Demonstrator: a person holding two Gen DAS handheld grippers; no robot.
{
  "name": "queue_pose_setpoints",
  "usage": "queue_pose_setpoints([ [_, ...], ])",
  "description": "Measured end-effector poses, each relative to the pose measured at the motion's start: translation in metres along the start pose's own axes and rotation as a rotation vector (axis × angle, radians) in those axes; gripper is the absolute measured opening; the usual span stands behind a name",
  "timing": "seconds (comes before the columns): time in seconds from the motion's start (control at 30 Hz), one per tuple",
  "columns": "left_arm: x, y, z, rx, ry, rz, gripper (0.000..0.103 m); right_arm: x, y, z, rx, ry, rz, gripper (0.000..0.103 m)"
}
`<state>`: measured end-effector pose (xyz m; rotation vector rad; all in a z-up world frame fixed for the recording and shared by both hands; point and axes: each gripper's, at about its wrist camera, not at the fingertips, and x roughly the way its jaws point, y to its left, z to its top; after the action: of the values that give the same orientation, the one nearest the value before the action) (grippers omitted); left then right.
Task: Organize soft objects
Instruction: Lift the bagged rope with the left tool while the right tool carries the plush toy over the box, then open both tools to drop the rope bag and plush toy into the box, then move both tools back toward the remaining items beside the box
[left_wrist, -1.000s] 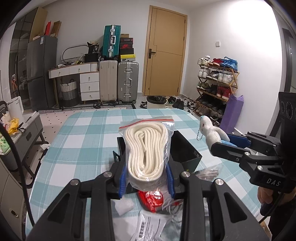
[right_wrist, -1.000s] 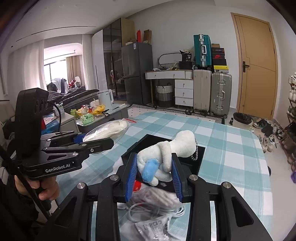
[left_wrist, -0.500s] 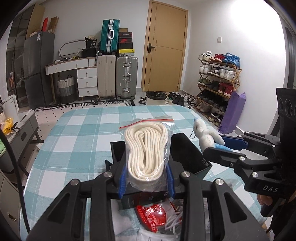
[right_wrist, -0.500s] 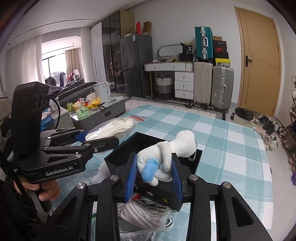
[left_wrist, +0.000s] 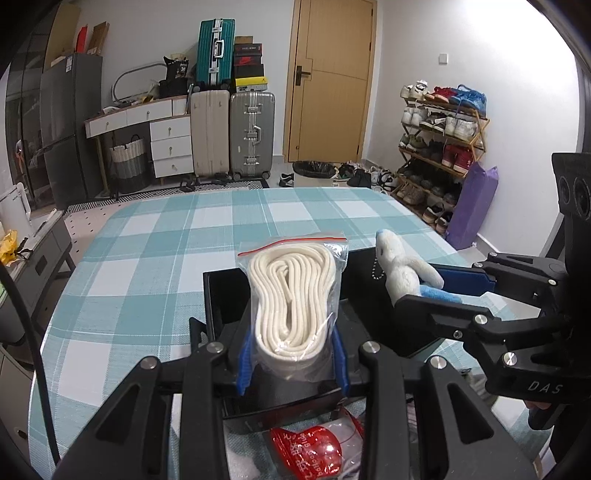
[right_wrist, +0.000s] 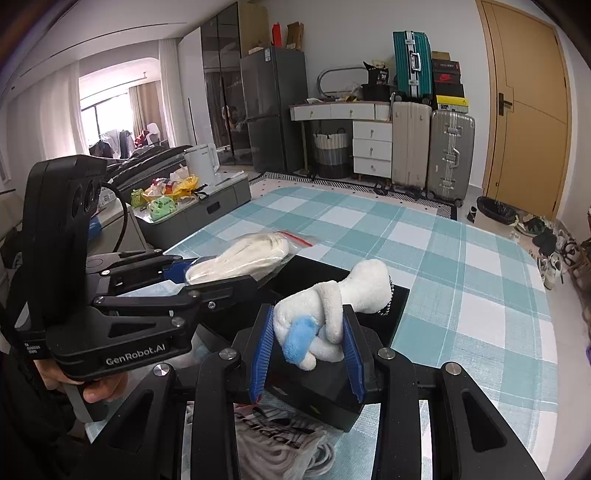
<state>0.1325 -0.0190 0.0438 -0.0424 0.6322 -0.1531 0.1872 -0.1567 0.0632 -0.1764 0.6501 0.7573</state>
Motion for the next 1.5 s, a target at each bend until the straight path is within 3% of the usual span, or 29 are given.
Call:
queue_pose_setpoints([
  [0.7, 0.027, -0.008, -0.004, 0.043, 0.059, 0.017, 0.034, 0.034, -0.019, -0.006, 0.016, 0.068, 0.020, 0.035],
  [0.83, 0.029, -0.006, -0.004, 0.038, 0.072, 0.011, 0.038, 0.038, -0.022, -0.006, 0.021, 0.070, 0.014, 0.036],
  [0.9, 0.029, -0.005, -0.005, 0.030, 0.075, 0.004, 0.041, 0.037, -0.022, -0.006, 0.020, 0.068, 0.009, 0.046],
  [1.0, 0.025, -0.005, -0.006, 0.029, 0.071, -0.008, 0.057, 0.033, -0.023, -0.006, 0.010, 0.034, -0.028, 0.054],
  [1.1, 0.021, -0.007, -0.005, 0.035, 0.065, -0.009, 0.065, 0.026, -0.026, -0.006, 0.016, 0.024, -0.046, 0.071],
  [1.17, 0.016, -0.006, -0.006, 0.027, 0.064, -0.008, 0.090, 0.019, -0.028, -0.007, 0.023, 0.010, -0.055, 0.085],
  [1.27, 0.005, -0.006, -0.010, 0.024, 0.044, -0.019, 0.099, 0.005, -0.033, -0.011, 0.057, -0.029, -0.104, 0.102],
  [1.37, -0.004, -0.006, -0.013, 0.033, 0.037, -0.006, 0.101, -0.007, -0.037, -0.019, 0.091, -0.055, -0.157, 0.102],
  [1.5, -0.020, -0.001, -0.020, 0.017, 0.016, 0.007, 0.103, -0.026, -0.041, -0.031, 0.152, -0.068, -0.158, 0.102],
])
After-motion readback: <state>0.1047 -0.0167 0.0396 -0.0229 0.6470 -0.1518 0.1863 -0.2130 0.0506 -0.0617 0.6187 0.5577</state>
